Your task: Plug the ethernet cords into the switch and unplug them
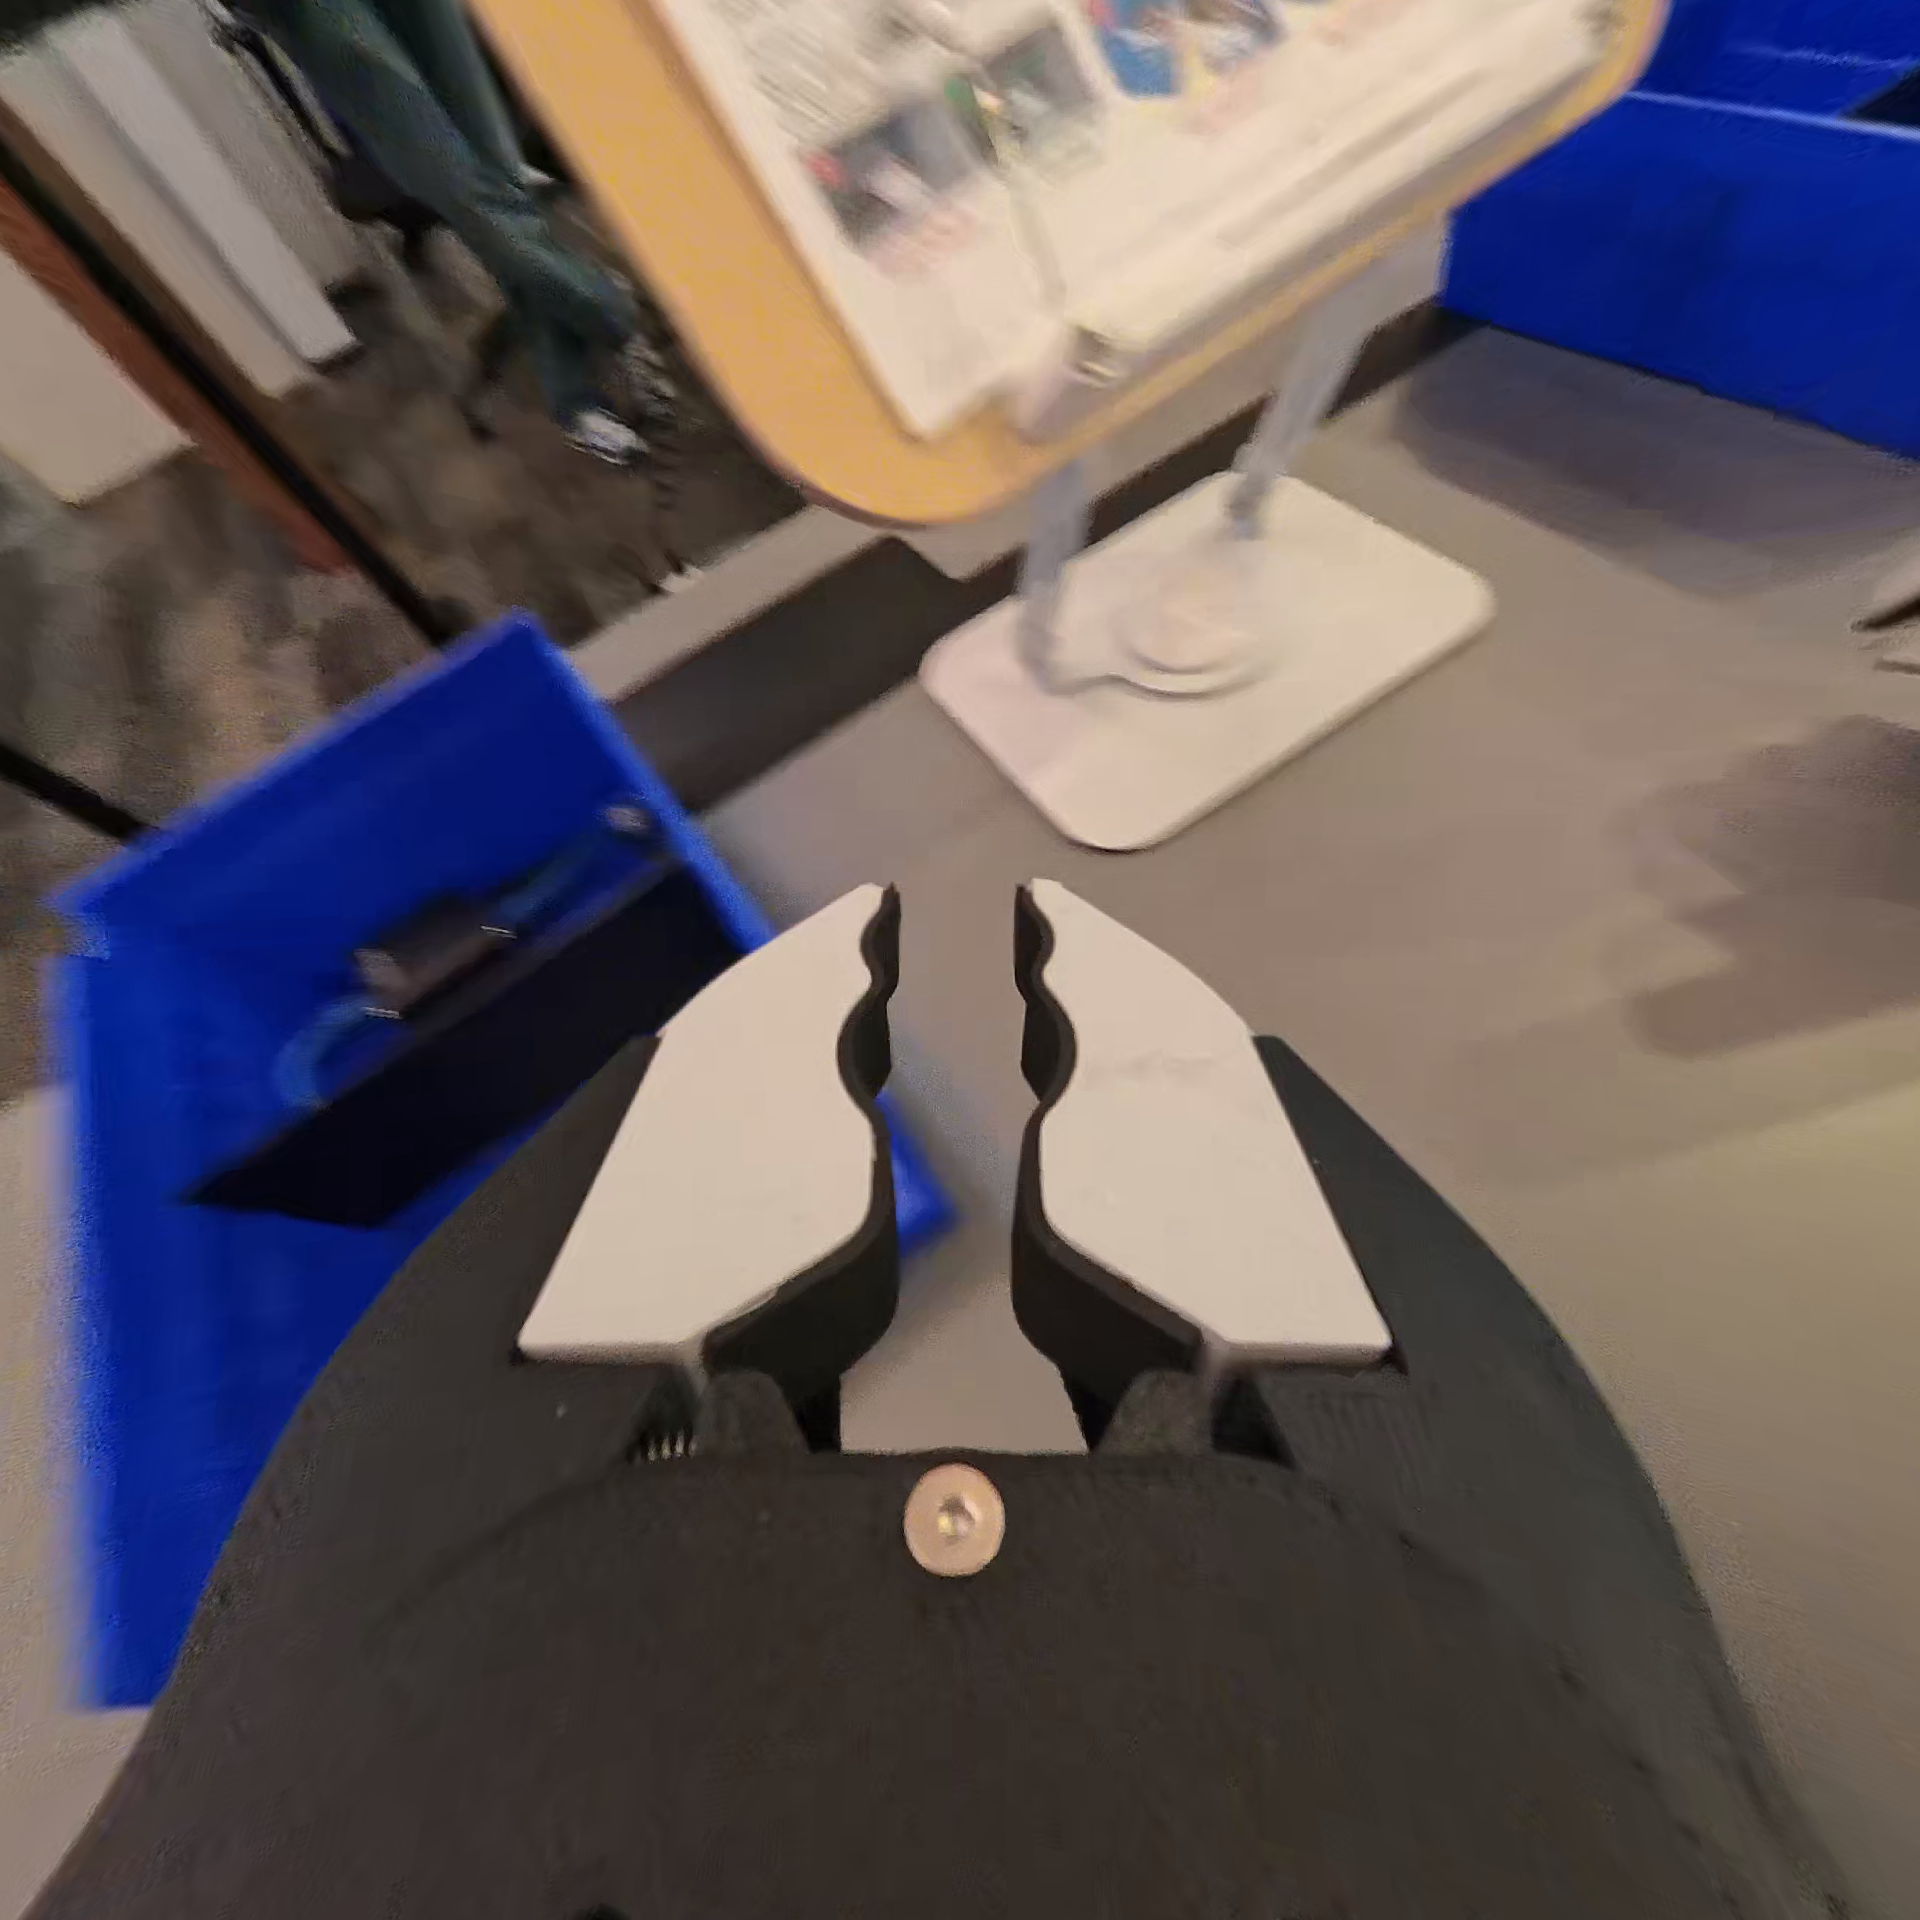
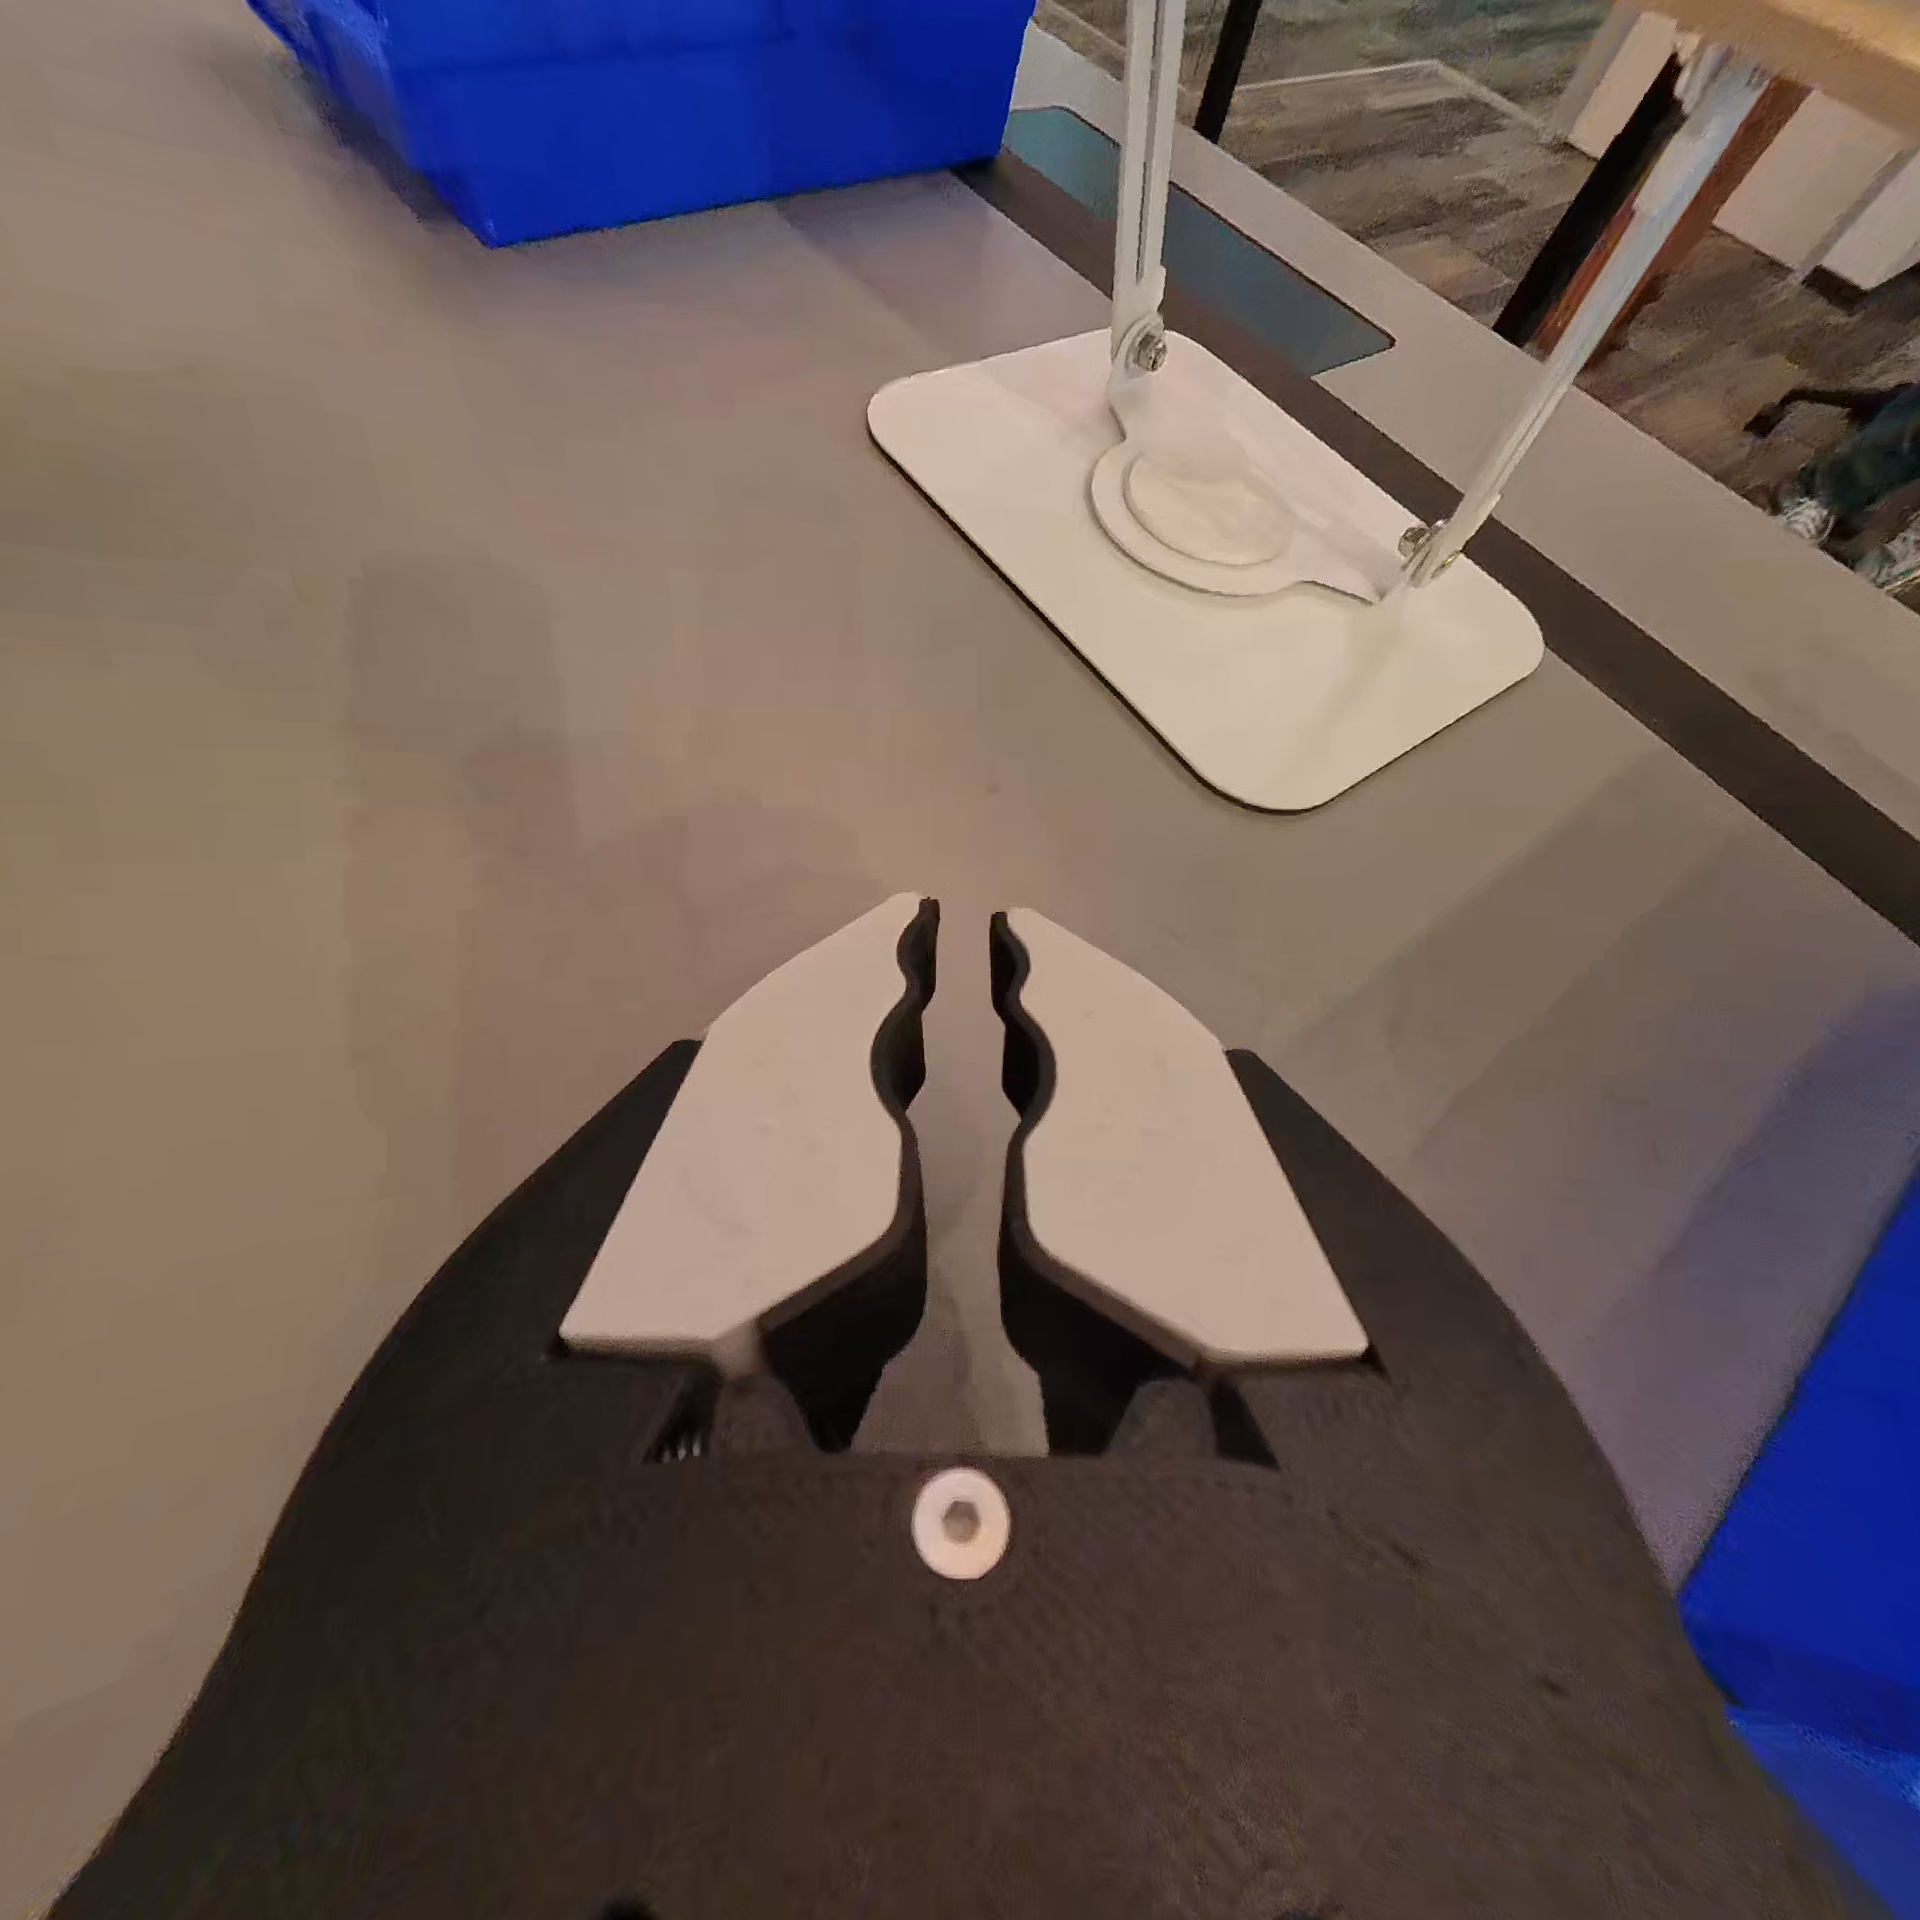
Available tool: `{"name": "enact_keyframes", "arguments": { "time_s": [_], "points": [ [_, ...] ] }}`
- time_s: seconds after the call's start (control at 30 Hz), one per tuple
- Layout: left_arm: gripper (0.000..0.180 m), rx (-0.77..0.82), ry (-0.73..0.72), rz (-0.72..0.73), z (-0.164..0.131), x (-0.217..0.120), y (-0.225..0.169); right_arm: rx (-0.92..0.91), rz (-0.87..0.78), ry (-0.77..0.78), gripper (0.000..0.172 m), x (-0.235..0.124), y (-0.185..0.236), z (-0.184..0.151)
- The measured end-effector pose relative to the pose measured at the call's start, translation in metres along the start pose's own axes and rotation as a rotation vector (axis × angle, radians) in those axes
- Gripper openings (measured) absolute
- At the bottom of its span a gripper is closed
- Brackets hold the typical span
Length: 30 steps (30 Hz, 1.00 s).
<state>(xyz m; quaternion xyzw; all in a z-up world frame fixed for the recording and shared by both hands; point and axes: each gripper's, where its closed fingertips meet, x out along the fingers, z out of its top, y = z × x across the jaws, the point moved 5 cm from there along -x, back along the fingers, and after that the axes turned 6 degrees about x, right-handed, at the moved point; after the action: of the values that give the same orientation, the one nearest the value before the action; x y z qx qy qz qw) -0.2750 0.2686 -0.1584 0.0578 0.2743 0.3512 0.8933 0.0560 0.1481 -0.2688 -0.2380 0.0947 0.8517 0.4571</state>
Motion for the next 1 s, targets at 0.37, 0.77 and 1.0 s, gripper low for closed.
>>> {"name": "enact_keyframes", "arguments": {
  "time_s": [0.37, 0.77, 1.0],
  "points": [
    [0.031, 0.416, 0.477, 0.027, -0.023, 0.083, 0.185, -0.010, 0.026, 0.053, 0.012, 0.010, 0.002, -0.015],
    [0.043, 0.614, 1.034, -0.175, -0.109, 0.155, 0.236, -0.048, 0.040, 0.096, 0.012, 0.014, 0.007, -0.018],
    [0.037, 0.700, 1.142, -0.182, -0.127, 0.174, 0.246, -0.065, 0.041, 0.109, 0.012, 0.015, 0.008, -0.019]
  ]
}}
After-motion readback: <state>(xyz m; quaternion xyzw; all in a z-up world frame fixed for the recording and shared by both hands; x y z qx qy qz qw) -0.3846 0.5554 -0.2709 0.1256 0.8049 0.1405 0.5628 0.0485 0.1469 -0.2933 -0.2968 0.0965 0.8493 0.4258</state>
